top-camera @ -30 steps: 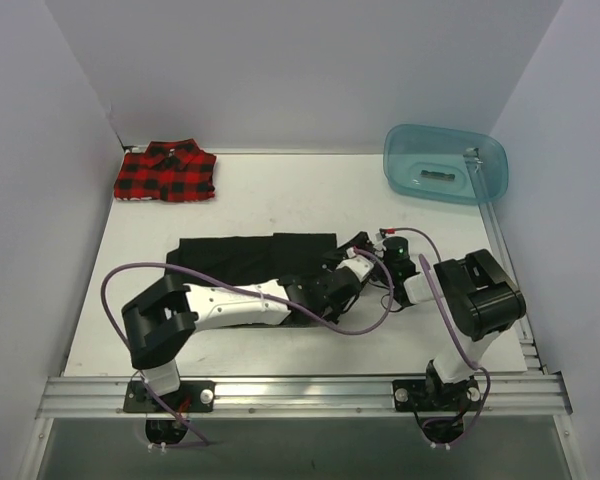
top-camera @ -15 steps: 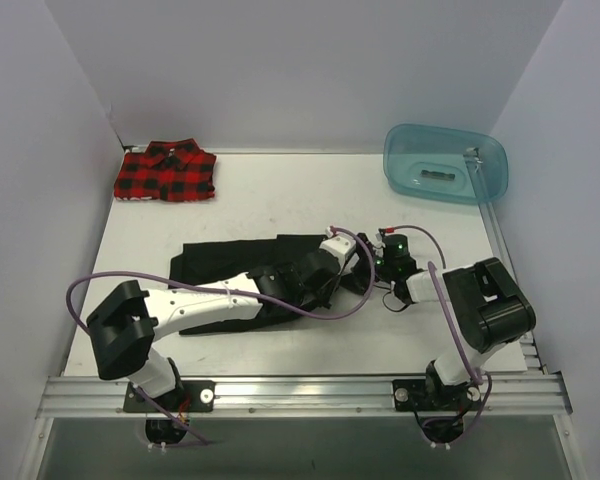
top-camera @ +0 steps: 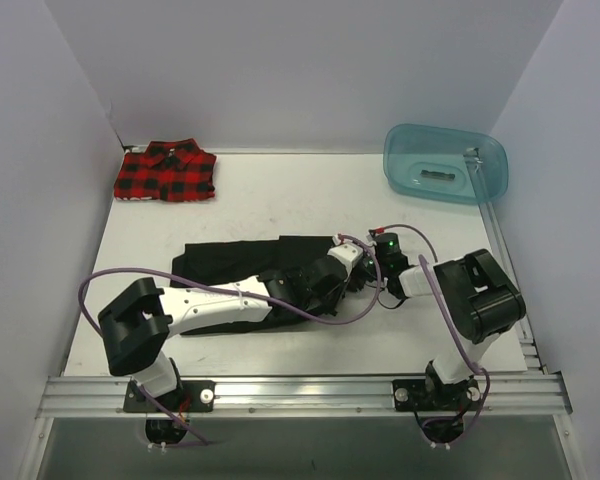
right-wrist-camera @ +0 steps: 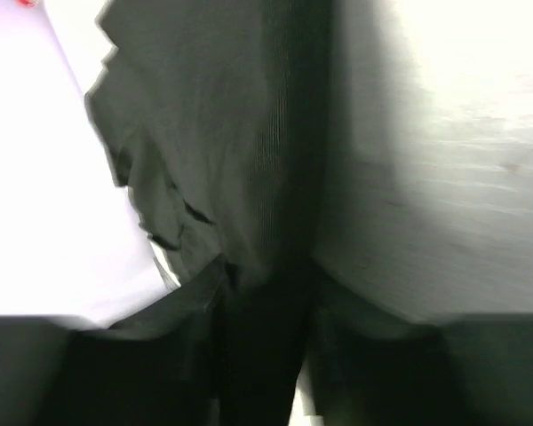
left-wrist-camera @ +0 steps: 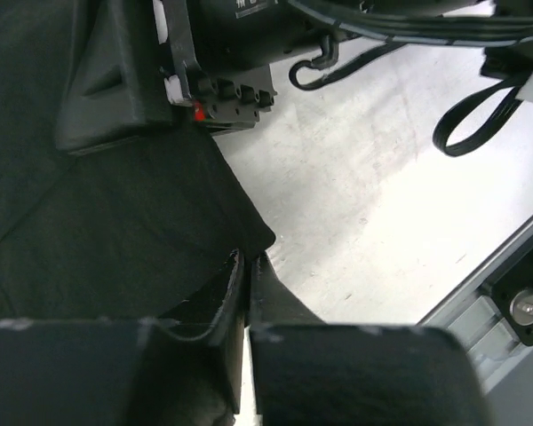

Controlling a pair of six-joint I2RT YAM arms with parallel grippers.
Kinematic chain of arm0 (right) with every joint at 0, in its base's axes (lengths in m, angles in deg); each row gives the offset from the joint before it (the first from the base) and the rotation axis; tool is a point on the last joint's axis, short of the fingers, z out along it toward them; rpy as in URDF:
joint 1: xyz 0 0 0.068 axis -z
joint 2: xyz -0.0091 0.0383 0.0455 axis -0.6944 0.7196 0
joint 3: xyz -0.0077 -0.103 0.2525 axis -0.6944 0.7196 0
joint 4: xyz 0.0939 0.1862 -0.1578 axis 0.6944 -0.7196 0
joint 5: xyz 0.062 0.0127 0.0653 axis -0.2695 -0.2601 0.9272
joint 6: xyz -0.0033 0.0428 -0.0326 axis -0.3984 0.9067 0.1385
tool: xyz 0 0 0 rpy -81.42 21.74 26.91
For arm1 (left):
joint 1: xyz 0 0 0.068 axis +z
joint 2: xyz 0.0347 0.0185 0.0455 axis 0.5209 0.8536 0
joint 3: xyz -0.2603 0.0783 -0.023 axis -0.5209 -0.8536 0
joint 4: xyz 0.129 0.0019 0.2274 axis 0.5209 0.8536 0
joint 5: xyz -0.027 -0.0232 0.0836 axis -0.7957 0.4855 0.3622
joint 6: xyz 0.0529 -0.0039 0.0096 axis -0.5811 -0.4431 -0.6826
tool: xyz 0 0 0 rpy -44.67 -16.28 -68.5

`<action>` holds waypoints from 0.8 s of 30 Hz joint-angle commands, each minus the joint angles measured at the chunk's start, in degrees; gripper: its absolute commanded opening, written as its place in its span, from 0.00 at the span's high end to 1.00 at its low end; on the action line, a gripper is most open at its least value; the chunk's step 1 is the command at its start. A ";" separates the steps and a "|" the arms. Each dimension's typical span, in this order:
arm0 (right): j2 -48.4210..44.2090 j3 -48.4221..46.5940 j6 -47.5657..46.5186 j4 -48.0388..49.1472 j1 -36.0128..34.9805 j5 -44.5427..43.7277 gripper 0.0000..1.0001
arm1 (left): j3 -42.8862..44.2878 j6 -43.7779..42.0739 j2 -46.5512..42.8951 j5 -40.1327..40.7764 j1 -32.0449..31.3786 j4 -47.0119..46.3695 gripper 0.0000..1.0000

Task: Fold and stack the long sleeve shirts
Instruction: Fold the shirt

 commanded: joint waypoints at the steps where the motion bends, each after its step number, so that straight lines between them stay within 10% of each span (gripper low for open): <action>1: 1.21 -1.55 -3.89 -6.09 -0.39 -1.71 0.73 | 0.09 3.98 -1.34 -0.93 -0.19 -3.24 0.87; 3: 0.69 -2.43 -7.47 -10.20 0.05 -2.23 0.98 | -1.05 5.48 -3.08 -0.76 0.42 -2.80 0.72; 8: -3.09 -10.94 -21.97 -28.56 2.24 -4.78 1.00 | -3.33 11.99 -9.85 -4.61 6.39 1.33 0.21; 15: -5.56 -26.76 -45.27 -62.12 5.58 -15.04 1.00 | -10.18 13.75 -26.10 -11.83 22.91 9.15 0.18; 24: -6.26 -42.23 -60.48 -77.90 5.15 -28.59 1.00 | -27.06 15.77 -32.20 -17.45 39.27 5.39 0.26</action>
